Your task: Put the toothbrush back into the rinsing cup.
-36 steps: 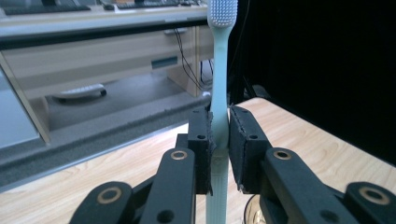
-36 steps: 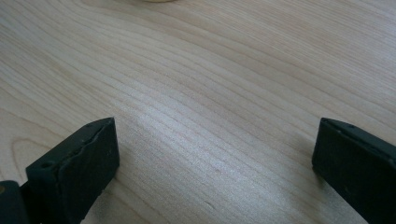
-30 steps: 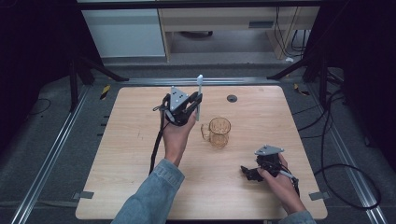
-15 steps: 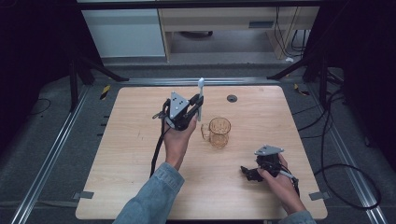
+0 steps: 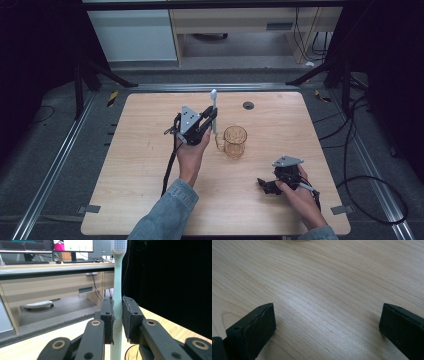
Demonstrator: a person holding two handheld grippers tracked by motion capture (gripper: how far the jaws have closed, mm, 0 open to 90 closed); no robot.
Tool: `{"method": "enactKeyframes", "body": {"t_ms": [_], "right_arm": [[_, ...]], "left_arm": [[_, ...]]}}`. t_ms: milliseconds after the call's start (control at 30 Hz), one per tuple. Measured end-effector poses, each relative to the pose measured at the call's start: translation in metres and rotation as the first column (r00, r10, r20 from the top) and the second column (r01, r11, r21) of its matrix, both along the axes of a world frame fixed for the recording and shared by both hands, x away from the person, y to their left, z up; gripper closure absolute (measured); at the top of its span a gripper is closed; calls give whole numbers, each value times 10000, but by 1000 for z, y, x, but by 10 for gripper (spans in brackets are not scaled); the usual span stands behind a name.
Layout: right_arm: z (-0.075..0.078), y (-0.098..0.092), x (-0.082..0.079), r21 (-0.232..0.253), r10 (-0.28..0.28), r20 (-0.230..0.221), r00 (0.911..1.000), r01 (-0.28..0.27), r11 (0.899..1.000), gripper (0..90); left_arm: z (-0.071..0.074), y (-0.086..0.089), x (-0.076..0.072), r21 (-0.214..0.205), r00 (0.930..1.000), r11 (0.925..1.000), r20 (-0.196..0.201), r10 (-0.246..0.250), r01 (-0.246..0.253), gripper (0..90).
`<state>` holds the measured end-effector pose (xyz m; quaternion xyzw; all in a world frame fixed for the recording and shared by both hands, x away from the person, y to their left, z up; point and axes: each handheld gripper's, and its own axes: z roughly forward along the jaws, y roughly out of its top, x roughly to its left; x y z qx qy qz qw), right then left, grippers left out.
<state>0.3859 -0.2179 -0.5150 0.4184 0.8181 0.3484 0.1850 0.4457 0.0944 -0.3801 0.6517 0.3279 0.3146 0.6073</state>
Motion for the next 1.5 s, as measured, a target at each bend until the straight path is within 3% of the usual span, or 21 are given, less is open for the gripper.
{"method": "enactKeyframes", "body": {"t_ms": [200, 500, 900, 1500], "right_arm": [[0, 0, 0, 5, 11, -4, 10000, -11, 10000, 11], [0, 0, 0, -5, 91, -11, 10000, -91, 10000, 11], [0, 0, 0, -12, 87, -12, 10000, -87, 10000, 11], [0, 0, 0, -7, 138, -8, 9999, -138, 9999, 11]], "left_arm": [[-6, -6, 3, -203, 9997, 9997, 203, -96, 100, 787], [-16, -8, 4, -863, 9992, 9962, 409, -37, 72, 787], [-21, -7, 3, -997, 9990, 9950, 440, -31, 75, 787], [-41, -12, 4, -910, 9996, 9958, 267, -15, 40, 787]]}}
